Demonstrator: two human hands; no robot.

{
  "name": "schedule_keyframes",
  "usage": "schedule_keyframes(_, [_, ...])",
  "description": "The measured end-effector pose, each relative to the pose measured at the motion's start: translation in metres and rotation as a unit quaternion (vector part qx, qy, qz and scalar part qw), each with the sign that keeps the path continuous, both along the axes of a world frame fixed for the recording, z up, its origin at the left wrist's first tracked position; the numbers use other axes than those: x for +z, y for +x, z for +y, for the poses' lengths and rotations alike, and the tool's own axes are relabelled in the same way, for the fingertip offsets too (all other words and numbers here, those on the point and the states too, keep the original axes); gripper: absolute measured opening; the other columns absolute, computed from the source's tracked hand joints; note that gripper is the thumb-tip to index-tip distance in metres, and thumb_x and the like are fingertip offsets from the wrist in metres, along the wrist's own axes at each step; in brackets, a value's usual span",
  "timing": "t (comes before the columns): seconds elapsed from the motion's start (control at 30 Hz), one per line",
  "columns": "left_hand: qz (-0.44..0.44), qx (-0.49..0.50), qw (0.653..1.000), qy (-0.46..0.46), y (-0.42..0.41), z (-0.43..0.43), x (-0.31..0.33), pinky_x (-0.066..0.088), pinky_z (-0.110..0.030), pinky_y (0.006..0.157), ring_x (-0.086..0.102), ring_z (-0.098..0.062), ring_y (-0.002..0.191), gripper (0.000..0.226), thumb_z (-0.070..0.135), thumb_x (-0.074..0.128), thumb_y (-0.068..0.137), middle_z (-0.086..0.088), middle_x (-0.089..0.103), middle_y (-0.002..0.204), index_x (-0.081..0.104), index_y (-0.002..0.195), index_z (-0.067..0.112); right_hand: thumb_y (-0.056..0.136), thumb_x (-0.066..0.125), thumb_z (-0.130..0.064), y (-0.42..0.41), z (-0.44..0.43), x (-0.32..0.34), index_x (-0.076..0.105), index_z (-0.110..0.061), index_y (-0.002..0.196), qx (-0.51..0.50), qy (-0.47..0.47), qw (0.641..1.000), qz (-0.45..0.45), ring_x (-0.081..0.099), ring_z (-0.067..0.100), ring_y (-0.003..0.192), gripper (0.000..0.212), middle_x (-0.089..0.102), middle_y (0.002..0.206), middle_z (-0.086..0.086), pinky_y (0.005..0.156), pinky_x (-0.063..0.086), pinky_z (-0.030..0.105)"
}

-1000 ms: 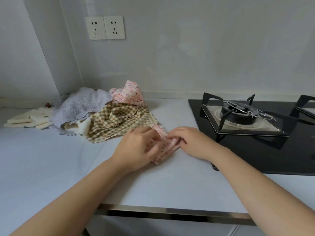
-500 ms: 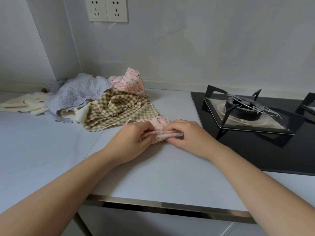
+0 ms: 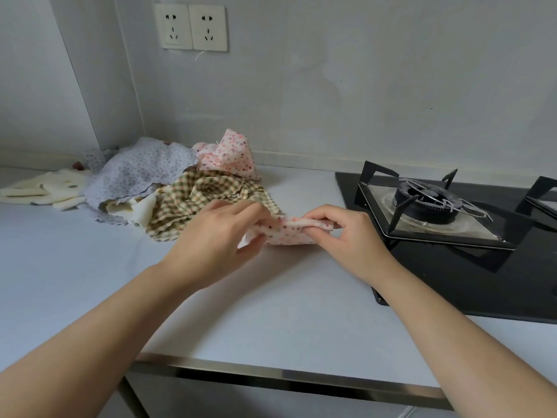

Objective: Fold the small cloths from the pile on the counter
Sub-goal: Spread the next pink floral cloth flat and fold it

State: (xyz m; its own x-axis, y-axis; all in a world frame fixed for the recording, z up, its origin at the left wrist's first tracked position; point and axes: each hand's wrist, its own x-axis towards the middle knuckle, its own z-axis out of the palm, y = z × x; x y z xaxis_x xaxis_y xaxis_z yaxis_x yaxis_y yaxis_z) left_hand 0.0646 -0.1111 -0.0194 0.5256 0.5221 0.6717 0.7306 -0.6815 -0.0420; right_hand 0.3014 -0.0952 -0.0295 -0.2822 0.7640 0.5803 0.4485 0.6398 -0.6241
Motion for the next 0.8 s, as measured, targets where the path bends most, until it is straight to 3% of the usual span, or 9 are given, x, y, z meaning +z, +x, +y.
schedule_keyframes(0.13, [-0.009,0.029,0.999,0.012,-0.0047,0.0020,0.0017,0.049,-0.038,0.074,0.060,-0.017,0.069,0.014,0.031,0.059,0.085,0.010,0.061,0.079,0.058,0.092,0.019,0.084,0.072,-0.005,-0.0004,-0.0017,0.0023,0.073,-0.019,0.097,0.004,0.003,1.000,0.009,0.060,0.004,0.077,0.019,0.070,0.088,-0.013,0.074,0.047,0.017])
schedule_keyframes(0.27, [-0.016,0.017,0.999,0.027,-0.0050,0.0019,0.0038,0.048,-0.037,0.072,0.057,-0.018,0.064,0.014,0.031,0.059,0.086,0.012,0.057,0.073,0.057,0.083,0.018,0.085,0.069,-0.003,-0.0014,-0.0038,0.0053,0.068,-0.018,0.109,0.031,0.054,0.998,-0.032,0.062,0.003,0.096,0.028,0.067,0.103,-0.015,0.085,0.045,0.015])
schedule_keyframes(0.43, [-0.014,0.016,0.999,0.035,-0.0042,0.0003,0.0058,0.047,-0.036,0.072,0.054,-0.018,0.063,0.017,0.034,0.057,0.086,0.011,0.057,0.073,0.056,0.082,0.017,0.088,0.063,-0.007,-0.0059,-0.0022,0.0028,0.070,-0.018,0.101,0.075,0.067,0.993,-0.068,0.064,0.015,0.101,0.019,0.065,0.104,-0.009,0.088,0.051,0.042])
schedule_keyframes(0.67, [0.026,0.005,0.999,0.036,-0.0055,0.0010,0.0067,0.043,-0.032,0.076,0.055,-0.017,0.071,0.011,0.031,0.059,0.089,0.012,0.057,0.078,0.064,0.090,0.021,0.083,0.068,-0.030,-0.0057,0.0010,-0.0023,0.070,-0.025,0.093,0.065,0.049,0.993,-0.084,0.065,0.012,0.094,0.010,0.065,0.100,-0.014,0.080,0.052,0.044])
schedule_keyframes(0.8, [0.028,-0.006,0.999,0.033,-0.0081,0.0028,0.0083,0.041,-0.031,0.076,0.053,-0.014,0.070,0.009,0.029,0.064,0.088,0.012,0.057,0.079,0.069,0.093,0.023,0.082,0.072,-0.022,-0.0015,0.0032,-0.0013,0.070,-0.016,0.083,0.030,0.056,0.994,-0.090,0.063,0.014,0.080,0.006,0.066,0.085,-0.008,0.071,0.050,0.042])
